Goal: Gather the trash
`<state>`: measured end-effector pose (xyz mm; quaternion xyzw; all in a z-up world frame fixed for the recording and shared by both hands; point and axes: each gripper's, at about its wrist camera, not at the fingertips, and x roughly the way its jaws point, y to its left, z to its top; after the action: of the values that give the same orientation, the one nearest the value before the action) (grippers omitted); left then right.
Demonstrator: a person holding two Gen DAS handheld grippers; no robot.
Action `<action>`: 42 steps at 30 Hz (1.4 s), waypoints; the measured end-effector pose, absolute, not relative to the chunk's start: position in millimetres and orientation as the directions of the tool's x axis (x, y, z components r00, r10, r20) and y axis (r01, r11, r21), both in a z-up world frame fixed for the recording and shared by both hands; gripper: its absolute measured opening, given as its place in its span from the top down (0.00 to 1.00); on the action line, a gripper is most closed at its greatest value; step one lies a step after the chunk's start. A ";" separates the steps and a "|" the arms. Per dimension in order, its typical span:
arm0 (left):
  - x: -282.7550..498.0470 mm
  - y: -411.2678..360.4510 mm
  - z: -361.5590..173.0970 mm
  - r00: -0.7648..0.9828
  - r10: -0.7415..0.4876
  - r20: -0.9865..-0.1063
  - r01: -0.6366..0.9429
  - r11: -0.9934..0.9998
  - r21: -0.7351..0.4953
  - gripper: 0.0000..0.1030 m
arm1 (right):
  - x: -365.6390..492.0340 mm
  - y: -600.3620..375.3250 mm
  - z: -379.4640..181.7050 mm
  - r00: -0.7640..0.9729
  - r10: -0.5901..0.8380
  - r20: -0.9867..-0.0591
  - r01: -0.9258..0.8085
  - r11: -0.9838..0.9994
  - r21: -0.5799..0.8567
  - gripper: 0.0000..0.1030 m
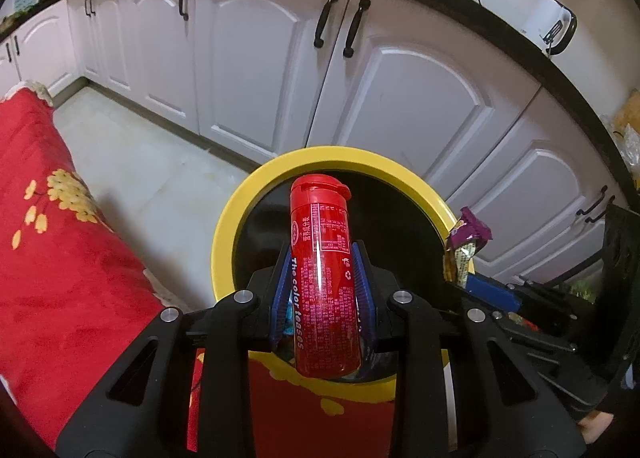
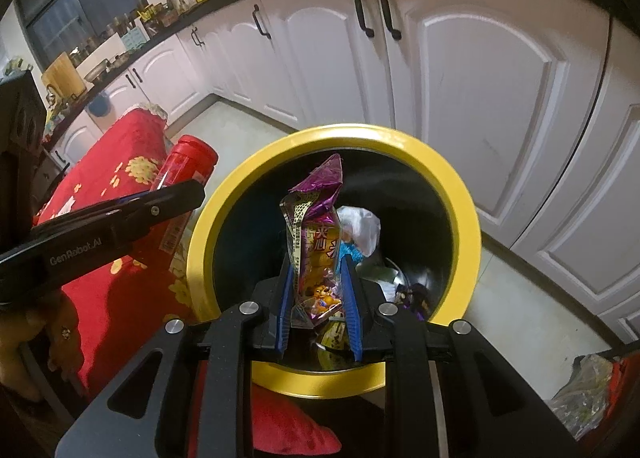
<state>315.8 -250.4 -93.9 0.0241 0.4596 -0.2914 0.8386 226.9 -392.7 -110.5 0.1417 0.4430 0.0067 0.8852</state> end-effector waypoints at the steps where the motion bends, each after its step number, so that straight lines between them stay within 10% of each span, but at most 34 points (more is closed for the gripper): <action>1: 316.6 -250.5 -95.1 0.405 -0.466 -0.787 0.510 0.829 -0.229 0.78 | 228.2 -393.2 -113.2 0.602 0.139 -0.786 0.117 0.959 0.259 0.78; 12: 328.7 -252.0 -109.5 0.376 -0.445 -0.813 0.484 0.842 -0.237 0.74 | 238.5 -395.9 -129.2 0.574 0.125 -0.809 0.151 0.955 0.255 0.70; 26: 335.2 -243.4 -107.0 0.407 -0.395 -0.824 0.441 0.875 -0.201 0.26 | 235.3 -403.9 -130.8 0.574 0.098 -0.813 0.188 0.950 0.248 0.56; 42: 316.5 -215.5 -76.4 0.491 -0.337 -0.804 0.396 0.908 -0.138 0.10 | 216.5 -396.2 -94.3 0.639 0.036 -0.768 0.201 0.956 0.212 0.33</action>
<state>316.5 -215.5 -76.4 0.0326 0.4576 -0.2124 0.8628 216.5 -396.2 -94.3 0.1402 0.4224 -0.0464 0.8943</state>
